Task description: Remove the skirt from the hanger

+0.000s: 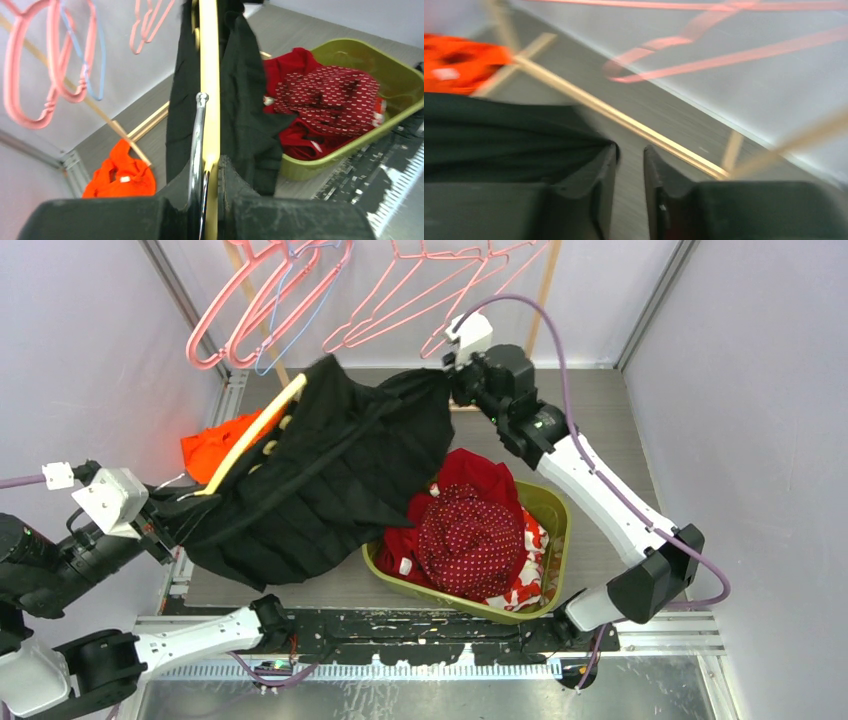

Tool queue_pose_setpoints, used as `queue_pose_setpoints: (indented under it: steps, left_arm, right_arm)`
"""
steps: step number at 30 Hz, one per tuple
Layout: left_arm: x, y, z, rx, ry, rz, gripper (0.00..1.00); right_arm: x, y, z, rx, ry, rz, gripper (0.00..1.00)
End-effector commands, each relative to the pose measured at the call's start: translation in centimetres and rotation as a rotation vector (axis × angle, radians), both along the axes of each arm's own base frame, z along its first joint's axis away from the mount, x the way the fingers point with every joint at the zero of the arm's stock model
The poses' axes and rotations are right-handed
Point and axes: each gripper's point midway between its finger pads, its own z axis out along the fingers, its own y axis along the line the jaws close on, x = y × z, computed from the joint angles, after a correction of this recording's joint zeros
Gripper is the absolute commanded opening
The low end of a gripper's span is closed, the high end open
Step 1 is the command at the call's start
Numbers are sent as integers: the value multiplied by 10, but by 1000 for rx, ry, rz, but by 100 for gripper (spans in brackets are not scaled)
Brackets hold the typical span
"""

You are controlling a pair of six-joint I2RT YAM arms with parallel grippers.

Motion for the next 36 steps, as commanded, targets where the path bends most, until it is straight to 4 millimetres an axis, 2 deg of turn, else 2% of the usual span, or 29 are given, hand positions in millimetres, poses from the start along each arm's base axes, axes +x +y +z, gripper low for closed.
queue_pose_setpoints:
  steps: [1, 5, 9, 12, 16, 22, 26, 31, 36]
  left_arm:
    - [2, 49, 29, -90, -103, 164, 0]
    - [13, 22, 34, -62, -110, 120, 0]
    - [22, 8, 33, -37, -110, 106, 0]
    - [28, -4, 28, -2, -90, 95, 0]
    - [36, -26, 22, 38, -70, 66, 0]
    - [52, -63, 18, 71, -23, 37, 0]
    - [59, -90, 15, 86, 18, 0, 0]
    - [65, -107, 14, 85, 29, -20, 0]
    - [73, -114, 15, 75, 15, -3, 0]
  right_arm:
    - [33, -206, 16, -249, -43, -829, 41]
    - [21, -191, 49, -235, -112, -777, 56]
    - [12, -173, 68, -243, -145, -705, 59]
    - [3, -143, 75, -281, -149, -613, 59]
    - [-12, -94, 83, -315, -161, -473, 61]
    - [-35, -27, 92, -134, -127, -271, 62]
    - [-42, 6, 88, -90, -108, -186, 63]
    - [-52, 31, 97, -41, -131, -115, 62]
    - [-63, 35, 104, -20, -133, -87, 62]
